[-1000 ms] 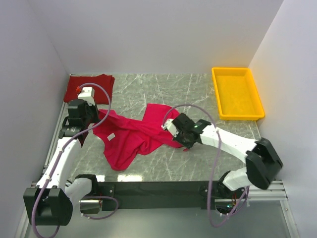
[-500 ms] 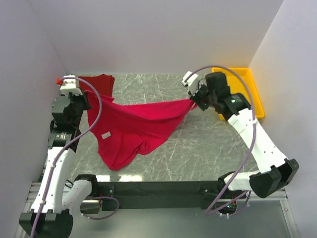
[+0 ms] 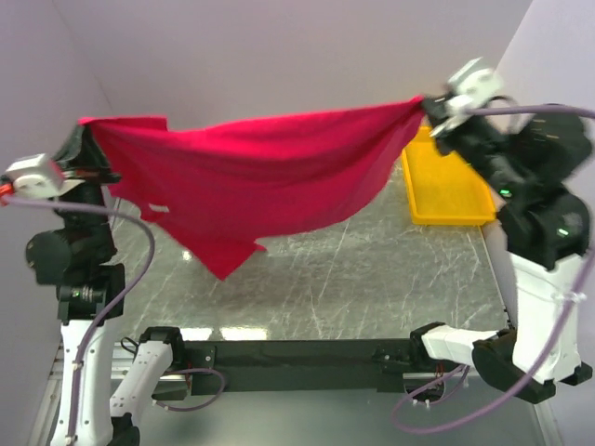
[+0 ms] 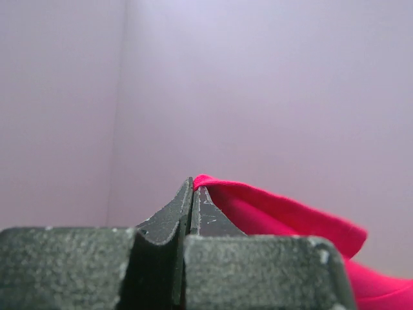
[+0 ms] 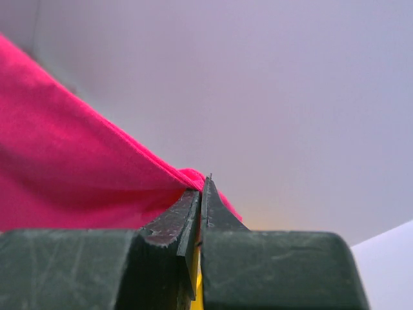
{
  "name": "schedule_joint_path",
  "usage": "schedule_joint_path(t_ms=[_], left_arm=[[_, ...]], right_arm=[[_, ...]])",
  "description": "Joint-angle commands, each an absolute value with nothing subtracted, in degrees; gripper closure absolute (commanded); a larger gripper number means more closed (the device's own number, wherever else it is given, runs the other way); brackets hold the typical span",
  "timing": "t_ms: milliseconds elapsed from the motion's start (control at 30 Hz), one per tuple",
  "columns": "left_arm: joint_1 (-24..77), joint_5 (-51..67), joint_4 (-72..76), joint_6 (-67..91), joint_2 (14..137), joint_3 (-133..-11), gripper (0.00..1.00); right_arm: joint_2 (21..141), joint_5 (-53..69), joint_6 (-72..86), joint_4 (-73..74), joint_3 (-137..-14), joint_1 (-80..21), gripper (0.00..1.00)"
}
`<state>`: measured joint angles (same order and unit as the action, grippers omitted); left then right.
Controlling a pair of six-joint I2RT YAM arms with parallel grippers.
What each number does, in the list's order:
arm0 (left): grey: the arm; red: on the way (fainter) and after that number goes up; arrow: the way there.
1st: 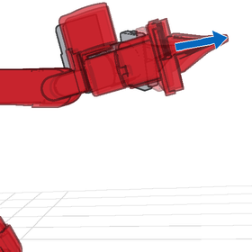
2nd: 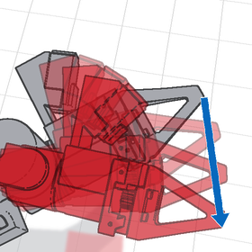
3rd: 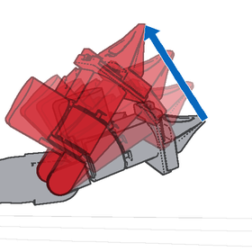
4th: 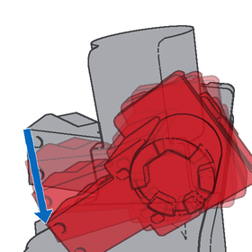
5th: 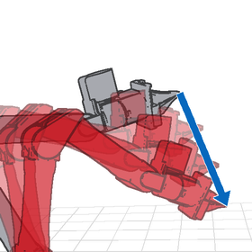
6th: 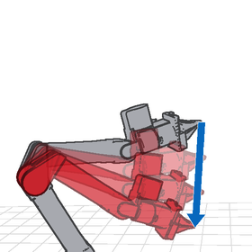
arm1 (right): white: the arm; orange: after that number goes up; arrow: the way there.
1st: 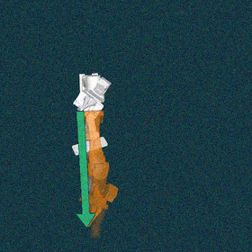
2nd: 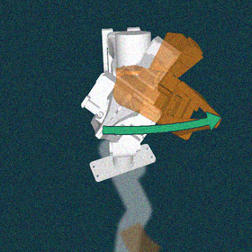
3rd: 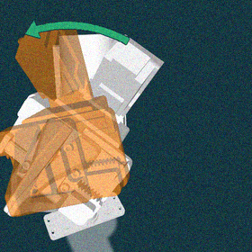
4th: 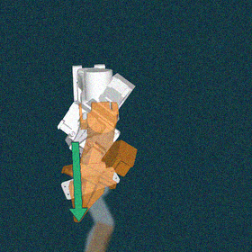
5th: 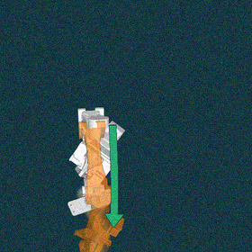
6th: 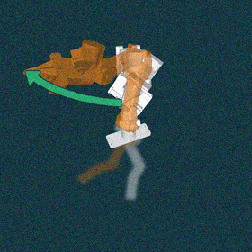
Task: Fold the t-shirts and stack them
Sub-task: Flatten the tshirt out
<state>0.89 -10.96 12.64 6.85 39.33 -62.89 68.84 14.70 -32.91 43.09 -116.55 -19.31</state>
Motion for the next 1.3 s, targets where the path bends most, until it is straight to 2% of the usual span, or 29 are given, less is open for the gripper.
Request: schedule_joint_path(t_ms=[0,100,233,400,600,900,1067,1267], left_arm=[[0.62,-13.53,20.65,3.53,38.85,-68.11,0.99],[0.62,-15.20,22.93,0.63,38.85,-70.92,0.99],[0.62,-14.77,23.56,-2.28,39.81,-74.78,0.99],[0.62,-13.71,20.32,-0.54,41.83,-75.41,0.99],[0.62,-10.73,16.71,6.75,44.12,-66.64,0.99],[0.62,-8.79,18.54,13.09,49.30,-45.46,0.99],[0.70,-9.23,20.56,15.81,56.15,-37.45,0.99],[0.79,-10.63,22.24,18.28,63.10,-34.19,0.99]], right_arm=[[70.92,15.03,-27.78,40.77,-127.50,-18.19,1.00],[75.13,15.11,-26.28,44.37,-143.29,-18.11,1.00],[76.65,20.90,-24.00,49.47,-147.14,-18.11,1.00],[72.69,24.34,-19.17,47.99,-136.16,-18.10,1.00],[67.33,21.99,-14.86,39.21,-105.53,-17.84,1.00],[75.58,17.85,-14.24,26.29,-77.03,-16.96,1.00],[89.01,20.47,-16.26,25.75,-74.71,-16.79,1.00],[106.42,22.15,-13.45,28.47,-82.78,-16.87,1.00]])
